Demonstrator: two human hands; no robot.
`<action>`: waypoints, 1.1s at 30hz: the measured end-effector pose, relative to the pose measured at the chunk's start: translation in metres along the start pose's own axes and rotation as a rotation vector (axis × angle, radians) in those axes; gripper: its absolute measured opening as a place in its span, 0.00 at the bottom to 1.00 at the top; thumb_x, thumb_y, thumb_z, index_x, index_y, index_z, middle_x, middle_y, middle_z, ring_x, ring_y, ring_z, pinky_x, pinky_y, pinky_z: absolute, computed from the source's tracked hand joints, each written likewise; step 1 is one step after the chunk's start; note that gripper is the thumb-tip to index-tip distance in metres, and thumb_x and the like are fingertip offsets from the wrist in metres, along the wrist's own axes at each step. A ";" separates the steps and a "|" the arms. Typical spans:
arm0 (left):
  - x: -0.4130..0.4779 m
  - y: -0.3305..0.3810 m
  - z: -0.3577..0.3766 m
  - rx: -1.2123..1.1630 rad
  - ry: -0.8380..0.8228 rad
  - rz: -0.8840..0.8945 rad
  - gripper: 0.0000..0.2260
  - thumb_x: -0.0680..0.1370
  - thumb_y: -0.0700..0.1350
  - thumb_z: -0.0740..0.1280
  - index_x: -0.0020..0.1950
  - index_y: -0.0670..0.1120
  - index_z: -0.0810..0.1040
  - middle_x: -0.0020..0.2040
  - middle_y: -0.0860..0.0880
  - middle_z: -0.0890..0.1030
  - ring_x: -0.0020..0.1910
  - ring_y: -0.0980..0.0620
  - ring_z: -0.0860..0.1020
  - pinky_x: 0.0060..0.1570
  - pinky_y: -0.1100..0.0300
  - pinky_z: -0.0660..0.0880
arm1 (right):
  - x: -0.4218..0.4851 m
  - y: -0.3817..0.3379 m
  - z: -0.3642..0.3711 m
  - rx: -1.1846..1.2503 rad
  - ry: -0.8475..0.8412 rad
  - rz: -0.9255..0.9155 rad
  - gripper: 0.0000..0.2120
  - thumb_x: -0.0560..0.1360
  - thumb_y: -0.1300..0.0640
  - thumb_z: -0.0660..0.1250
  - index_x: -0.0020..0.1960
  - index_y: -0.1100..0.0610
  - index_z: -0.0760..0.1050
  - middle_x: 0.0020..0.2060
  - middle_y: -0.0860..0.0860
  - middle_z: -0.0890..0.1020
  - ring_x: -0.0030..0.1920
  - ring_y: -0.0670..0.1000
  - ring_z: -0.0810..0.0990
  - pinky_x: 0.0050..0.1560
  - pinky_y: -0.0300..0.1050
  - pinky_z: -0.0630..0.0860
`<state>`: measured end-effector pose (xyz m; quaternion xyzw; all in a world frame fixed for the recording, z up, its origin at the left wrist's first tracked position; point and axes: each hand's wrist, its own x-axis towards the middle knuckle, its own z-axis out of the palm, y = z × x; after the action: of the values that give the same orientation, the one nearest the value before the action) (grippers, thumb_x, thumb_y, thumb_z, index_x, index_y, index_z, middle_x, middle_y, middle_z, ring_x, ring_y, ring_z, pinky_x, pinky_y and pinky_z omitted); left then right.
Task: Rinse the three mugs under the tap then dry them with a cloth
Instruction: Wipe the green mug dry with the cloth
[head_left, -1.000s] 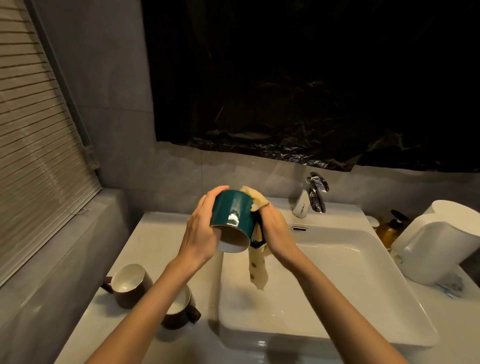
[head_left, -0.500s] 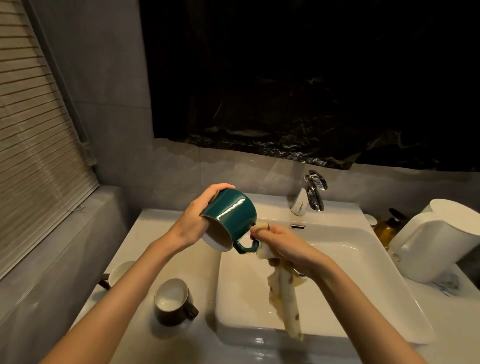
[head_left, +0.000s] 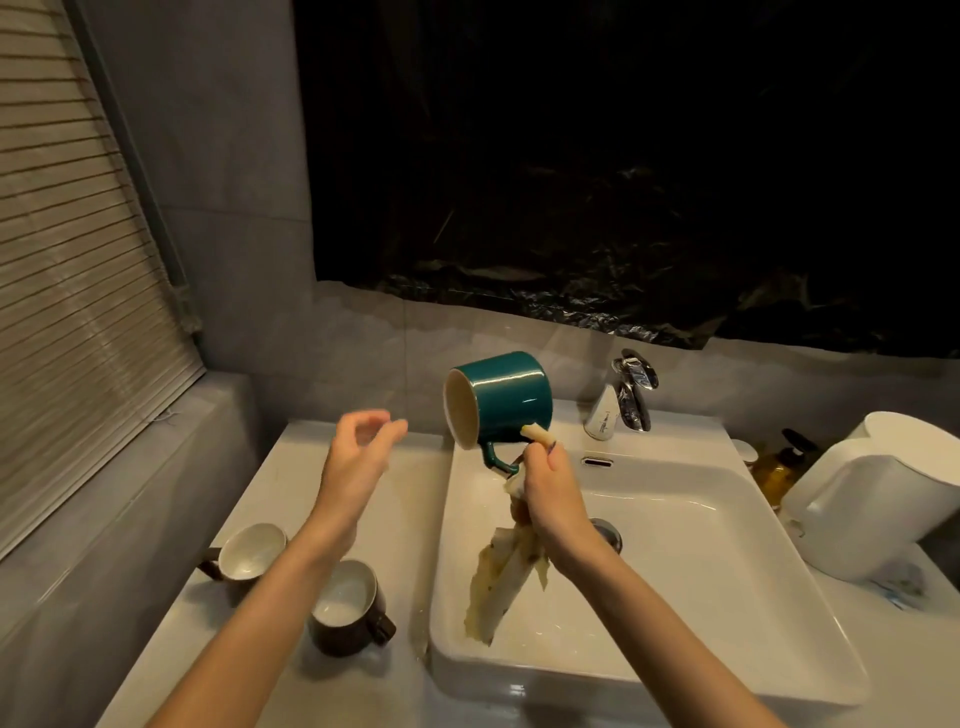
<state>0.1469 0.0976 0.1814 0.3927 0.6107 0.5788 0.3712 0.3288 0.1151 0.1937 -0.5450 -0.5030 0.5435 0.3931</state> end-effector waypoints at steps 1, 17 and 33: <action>-0.010 -0.004 0.002 -0.030 -0.043 -0.079 0.08 0.78 0.50 0.64 0.54 0.49 0.76 0.54 0.48 0.76 0.57 0.48 0.74 0.54 0.55 0.71 | 0.002 0.000 0.002 0.001 0.036 -0.015 0.08 0.83 0.54 0.49 0.53 0.55 0.66 0.34 0.54 0.69 0.32 0.47 0.67 0.30 0.38 0.68; -0.024 0.009 0.063 -0.403 -0.106 -0.345 0.11 0.82 0.46 0.57 0.54 0.42 0.76 0.50 0.44 0.81 0.53 0.49 0.77 0.50 0.58 0.73 | 0.002 0.012 0.039 -0.116 0.003 -0.181 0.11 0.83 0.50 0.50 0.57 0.56 0.65 0.43 0.50 0.74 0.39 0.45 0.73 0.37 0.38 0.70; 0.002 0.022 0.024 0.158 -0.188 0.069 0.14 0.81 0.47 0.59 0.37 0.47 0.64 0.32 0.53 0.66 0.34 0.55 0.65 0.40 0.57 0.61 | -0.005 -0.065 -0.021 -0.158 -0.063 -0.723 0.16 0.79 0.68 0.56 0.63 0.55 0.59 0.50 0.50 0.78 0.40 0.42 0.75 0.40 0.39 0.73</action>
<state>0.1692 0.1095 0.2024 0.4940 0.6031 0.5019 0.3747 0.3422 0.1246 0.2604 -0.3436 -0.7153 0.3457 0.5008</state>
